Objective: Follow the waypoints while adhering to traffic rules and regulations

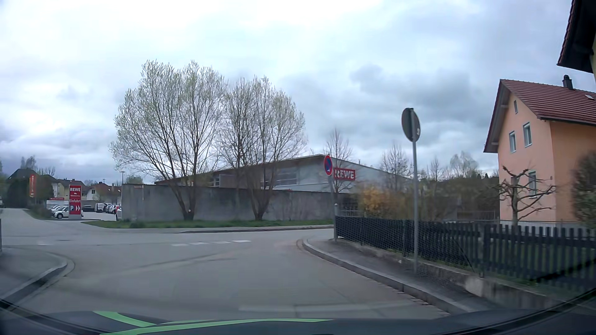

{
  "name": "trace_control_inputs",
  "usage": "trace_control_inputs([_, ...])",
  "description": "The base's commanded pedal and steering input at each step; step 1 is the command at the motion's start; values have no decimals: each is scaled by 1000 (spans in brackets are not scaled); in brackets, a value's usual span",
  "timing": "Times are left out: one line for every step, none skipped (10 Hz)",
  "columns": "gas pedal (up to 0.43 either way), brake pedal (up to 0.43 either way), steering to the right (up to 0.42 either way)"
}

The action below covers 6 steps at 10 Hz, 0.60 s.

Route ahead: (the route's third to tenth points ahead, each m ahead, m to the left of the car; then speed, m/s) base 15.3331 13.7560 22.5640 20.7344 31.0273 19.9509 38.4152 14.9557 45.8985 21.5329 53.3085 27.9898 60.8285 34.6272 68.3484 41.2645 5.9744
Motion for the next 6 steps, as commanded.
trace_control_inputs([0,189,-152])
trace_control_inputs([0,213,-160])
trace_control_inputs([0,220,-166])
trace_control_inputs([0,226,-168])
trace_control_inputs([0,232,-172])
trace_control_inputs([0,238,-179])
